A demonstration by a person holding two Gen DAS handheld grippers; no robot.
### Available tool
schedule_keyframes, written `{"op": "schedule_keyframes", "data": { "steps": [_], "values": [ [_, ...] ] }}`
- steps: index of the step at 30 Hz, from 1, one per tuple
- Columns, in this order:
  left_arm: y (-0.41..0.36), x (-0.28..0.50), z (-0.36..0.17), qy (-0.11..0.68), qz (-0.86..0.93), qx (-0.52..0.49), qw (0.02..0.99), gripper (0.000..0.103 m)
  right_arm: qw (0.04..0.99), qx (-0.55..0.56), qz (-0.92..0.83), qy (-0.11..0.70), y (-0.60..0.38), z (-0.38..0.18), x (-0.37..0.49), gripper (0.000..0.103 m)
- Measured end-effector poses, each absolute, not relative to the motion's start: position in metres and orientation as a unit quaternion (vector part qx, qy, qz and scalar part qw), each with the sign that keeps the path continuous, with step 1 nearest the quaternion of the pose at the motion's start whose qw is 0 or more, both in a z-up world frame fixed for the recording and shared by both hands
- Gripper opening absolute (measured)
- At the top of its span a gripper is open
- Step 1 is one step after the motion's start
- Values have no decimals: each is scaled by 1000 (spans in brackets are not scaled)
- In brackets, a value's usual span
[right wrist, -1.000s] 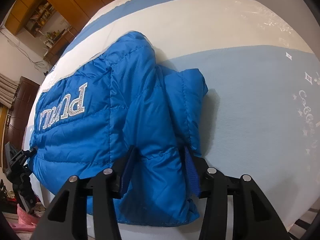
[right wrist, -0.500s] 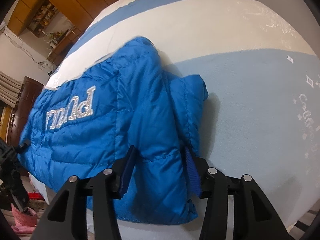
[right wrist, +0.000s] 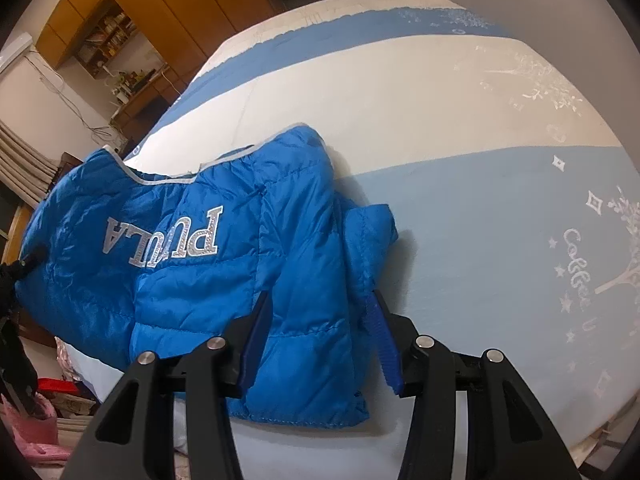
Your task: Fold large clothes
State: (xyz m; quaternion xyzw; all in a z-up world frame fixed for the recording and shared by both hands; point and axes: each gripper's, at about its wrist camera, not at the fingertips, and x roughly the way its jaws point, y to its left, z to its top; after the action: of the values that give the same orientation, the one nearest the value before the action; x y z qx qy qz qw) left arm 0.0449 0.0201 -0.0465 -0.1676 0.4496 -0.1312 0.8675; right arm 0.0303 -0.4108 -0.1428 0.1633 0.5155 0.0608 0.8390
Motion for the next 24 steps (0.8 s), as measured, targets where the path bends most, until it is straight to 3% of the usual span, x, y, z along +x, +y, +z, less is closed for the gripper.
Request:
{"op": "schedule_keyframes", "data": {
  "steps": [10, 24],
  "values": [
    [-45, 43, -38, 453, -197, -130, 860, 27, 841, 168, 69, 510, -418, -138, 27, 49],
    [-127, 71, -108, 523, -243, -76, 813, 28, 839, 182, 62, 509, -435, -139, 18, 49]
  ]
}}
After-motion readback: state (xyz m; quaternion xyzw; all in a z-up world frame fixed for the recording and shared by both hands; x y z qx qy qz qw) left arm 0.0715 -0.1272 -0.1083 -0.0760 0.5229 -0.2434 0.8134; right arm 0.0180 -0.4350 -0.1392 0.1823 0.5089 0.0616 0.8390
